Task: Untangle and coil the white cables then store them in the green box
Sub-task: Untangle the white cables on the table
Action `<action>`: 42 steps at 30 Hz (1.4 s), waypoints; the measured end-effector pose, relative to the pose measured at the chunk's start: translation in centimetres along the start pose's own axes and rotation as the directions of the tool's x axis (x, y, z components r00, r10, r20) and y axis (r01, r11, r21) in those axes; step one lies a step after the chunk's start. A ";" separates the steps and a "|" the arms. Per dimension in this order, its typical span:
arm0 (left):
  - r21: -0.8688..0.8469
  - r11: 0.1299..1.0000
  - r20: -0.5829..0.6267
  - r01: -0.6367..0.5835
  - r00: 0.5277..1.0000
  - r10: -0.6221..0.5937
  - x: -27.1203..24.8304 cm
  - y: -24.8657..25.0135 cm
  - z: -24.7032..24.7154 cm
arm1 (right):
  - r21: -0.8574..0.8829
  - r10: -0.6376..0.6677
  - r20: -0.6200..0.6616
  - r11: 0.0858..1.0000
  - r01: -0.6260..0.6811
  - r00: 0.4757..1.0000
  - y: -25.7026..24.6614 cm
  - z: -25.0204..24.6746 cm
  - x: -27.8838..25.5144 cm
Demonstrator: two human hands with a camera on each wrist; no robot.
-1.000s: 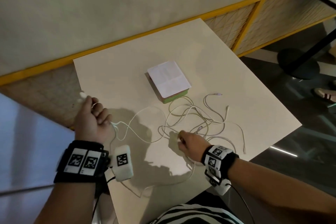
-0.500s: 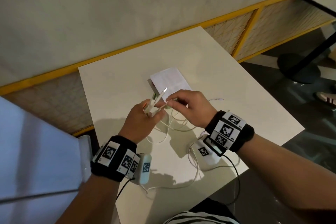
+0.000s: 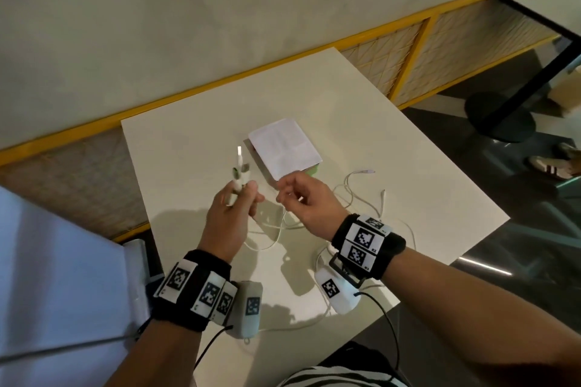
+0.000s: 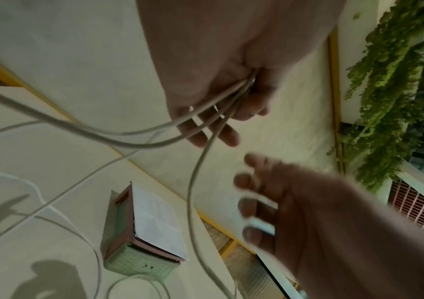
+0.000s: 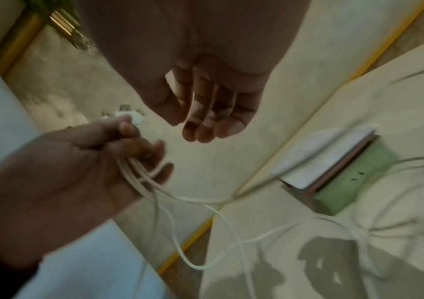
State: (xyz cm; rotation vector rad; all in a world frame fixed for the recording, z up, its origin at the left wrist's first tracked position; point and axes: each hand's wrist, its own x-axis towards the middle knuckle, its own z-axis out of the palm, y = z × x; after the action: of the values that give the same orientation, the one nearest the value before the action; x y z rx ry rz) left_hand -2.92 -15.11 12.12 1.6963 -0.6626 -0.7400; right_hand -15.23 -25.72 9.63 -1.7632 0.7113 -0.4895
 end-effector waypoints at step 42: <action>-0.691 0.616 0.162 0.377 0.912 -0.376 0.5 -0.2 -1.4 | -0.407 -0.236 -0.053 0.893 0.195 0.970 2.7 -4.7 0.6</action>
State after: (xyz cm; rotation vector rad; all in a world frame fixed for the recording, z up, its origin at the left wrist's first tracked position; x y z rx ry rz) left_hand -1.57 -14.56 12.11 1.0890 0.0403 -1.1233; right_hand -18.40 -29.98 8.43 -2.2317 0.7253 -0.6202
